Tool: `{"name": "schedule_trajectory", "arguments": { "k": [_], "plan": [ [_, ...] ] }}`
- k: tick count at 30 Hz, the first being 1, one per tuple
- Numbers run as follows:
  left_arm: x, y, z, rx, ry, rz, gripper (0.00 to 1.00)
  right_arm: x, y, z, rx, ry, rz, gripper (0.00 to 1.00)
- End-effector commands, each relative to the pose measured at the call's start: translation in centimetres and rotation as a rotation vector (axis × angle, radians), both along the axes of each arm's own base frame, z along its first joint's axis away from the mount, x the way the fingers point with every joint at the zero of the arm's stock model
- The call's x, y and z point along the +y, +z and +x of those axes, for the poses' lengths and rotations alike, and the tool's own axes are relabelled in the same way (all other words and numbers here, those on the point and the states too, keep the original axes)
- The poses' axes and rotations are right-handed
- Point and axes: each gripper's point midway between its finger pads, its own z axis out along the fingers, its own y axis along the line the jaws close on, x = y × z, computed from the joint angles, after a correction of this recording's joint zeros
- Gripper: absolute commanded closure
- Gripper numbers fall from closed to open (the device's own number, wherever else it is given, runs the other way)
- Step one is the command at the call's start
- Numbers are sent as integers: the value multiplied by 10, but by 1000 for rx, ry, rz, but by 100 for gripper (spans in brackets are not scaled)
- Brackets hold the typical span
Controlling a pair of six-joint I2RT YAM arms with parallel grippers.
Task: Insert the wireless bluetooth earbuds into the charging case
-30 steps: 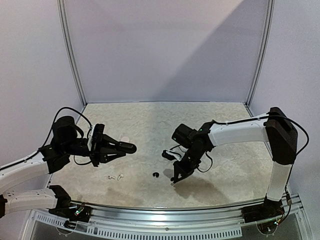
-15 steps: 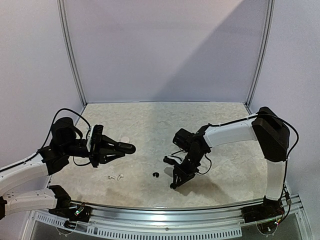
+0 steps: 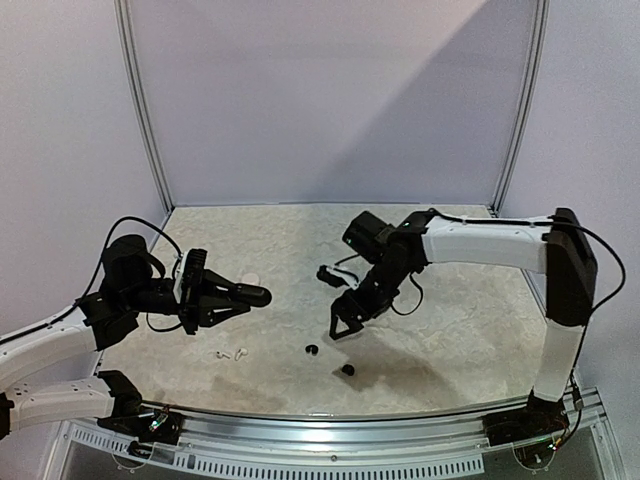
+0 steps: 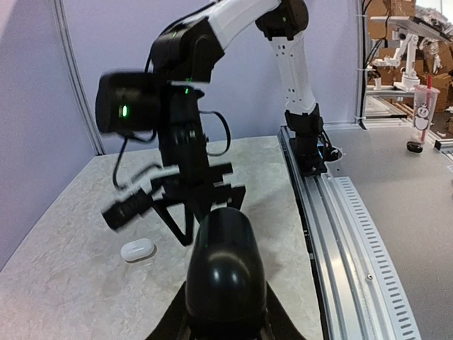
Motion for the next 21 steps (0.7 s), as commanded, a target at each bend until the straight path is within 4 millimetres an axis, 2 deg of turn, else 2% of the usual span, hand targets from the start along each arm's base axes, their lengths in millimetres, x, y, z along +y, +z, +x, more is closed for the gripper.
{"name": "schedule_trajectory", "arguments": {
  "k": [1,2,4,7,12,16,21],
  "plan": [
    [-2,2,-1,3,1,-13,100,48,128,-3,-439,135,426,1],
    [-2,3,-1,2,1,-15,100,55,153,-12,-545,177,499,1],
    [-2,4,0,1,5,-17,100,67,182,-21,-693,228,580,1],
    [-2,4,-1,1,4,-18,100,83,203,-32,-775,276,650,1],
    [-3,6,0,-4,1,-23,100,103,199,-43,-860,390,636,1],
    [-3,6,-2,-9,-6,-22,100,119,190,-29,-937,389,573,1],
    [-3,5,-2,-13,-8,-20,100,128,192,-14,-989,349,544,2]
  ]
}}
